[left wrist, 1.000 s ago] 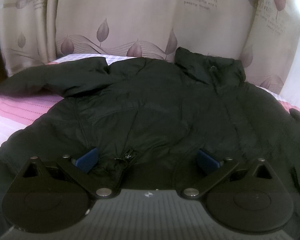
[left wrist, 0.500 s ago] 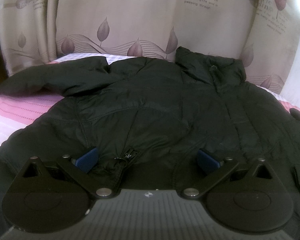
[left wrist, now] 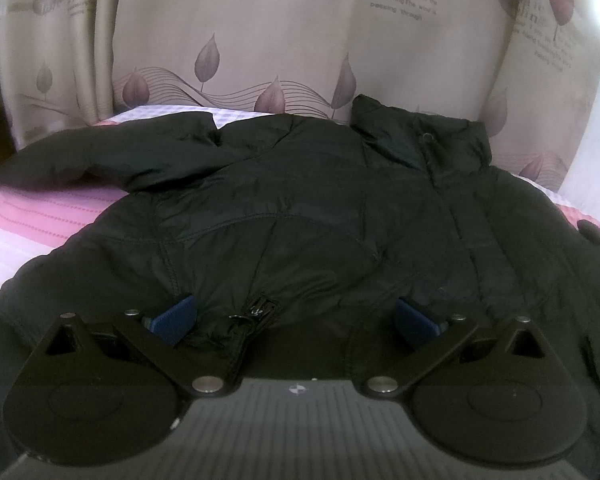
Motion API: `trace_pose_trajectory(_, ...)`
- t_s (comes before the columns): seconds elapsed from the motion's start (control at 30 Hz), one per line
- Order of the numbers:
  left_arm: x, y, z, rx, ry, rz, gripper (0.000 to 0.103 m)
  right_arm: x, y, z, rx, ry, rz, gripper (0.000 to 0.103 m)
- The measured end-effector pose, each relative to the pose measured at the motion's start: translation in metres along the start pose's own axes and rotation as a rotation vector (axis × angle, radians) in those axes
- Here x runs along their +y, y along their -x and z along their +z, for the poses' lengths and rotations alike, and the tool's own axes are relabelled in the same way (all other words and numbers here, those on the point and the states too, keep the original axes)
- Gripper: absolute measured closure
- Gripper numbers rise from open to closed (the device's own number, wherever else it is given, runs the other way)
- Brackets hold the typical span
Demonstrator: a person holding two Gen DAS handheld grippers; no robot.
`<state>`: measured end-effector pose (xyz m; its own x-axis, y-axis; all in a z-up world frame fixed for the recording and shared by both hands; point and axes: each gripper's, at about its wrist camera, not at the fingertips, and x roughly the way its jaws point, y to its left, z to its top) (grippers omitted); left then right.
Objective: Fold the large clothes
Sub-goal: 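Close the right gripper on the other sleeve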
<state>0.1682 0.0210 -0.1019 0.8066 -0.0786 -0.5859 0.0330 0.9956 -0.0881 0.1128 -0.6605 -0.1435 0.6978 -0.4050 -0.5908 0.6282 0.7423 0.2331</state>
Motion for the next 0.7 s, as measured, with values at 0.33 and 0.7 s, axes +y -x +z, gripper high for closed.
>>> trace_pose_trajectory(0.33,0.007,0.001,0.000,-0.011,0.055,-0.033,0.000,-0.021,0.017,0.025,0.006,-0.248,0.142,0.089)
trace_pose_trajectory(0.7,0.022,0.005,-0.001,-0.042,0.151,-0.093,0.000,0.110,0.089,0.061,-0.104,-0.119,0.490,0.089)
